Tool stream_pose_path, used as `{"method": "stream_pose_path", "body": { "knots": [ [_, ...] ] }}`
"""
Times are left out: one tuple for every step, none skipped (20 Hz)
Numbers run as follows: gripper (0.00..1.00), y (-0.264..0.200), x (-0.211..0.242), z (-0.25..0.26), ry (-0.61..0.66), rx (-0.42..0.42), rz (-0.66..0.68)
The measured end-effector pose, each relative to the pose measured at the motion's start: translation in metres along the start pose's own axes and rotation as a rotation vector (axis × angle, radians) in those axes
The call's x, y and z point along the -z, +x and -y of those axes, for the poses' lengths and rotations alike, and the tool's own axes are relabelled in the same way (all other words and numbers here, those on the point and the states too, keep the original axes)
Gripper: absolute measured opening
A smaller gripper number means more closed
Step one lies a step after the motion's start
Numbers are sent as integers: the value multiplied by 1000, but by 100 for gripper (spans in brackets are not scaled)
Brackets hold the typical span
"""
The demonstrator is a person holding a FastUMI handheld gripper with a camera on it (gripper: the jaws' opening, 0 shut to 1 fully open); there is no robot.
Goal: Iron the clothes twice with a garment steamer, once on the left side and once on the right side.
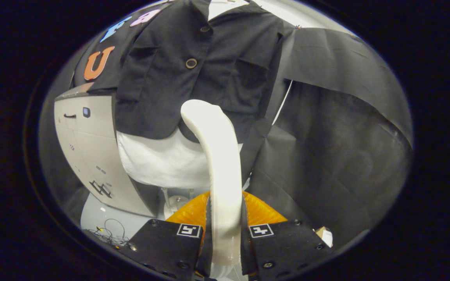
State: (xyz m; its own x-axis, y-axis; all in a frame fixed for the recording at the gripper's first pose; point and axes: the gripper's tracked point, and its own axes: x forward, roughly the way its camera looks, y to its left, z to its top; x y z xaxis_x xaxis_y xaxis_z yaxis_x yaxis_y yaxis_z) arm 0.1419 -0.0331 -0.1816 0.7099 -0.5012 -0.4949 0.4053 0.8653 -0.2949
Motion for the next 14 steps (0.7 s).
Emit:
{"method": "stream_pose_path", "body": {
  "knots": [
    [32,-10,-7,5,13,4,15],
    [32,-20,-14,11,28,5,33],
    [32,-30,-22,17,41,5,50],
    [32,-39,-28,24,50,3,67],
    [32,-47,-36,32,60,3,91],
    [32,-57,-46,40,69,5,117],
    [32,-66,-55,46,78,2,146],
    [32,-75,-63,52,89,-9,172],
    [32,-87,-71,56,100,-31,200],
    [32,-99,-78,60,106,-53,229],
    [32,-111,-85,65,107,-75,259],
    [32,-122,-91,71,105,-100,286],
    [32,-135,-96,77,105,-126,312],
    [32,-148,-101,84,112,-152,340]
  ]
}}
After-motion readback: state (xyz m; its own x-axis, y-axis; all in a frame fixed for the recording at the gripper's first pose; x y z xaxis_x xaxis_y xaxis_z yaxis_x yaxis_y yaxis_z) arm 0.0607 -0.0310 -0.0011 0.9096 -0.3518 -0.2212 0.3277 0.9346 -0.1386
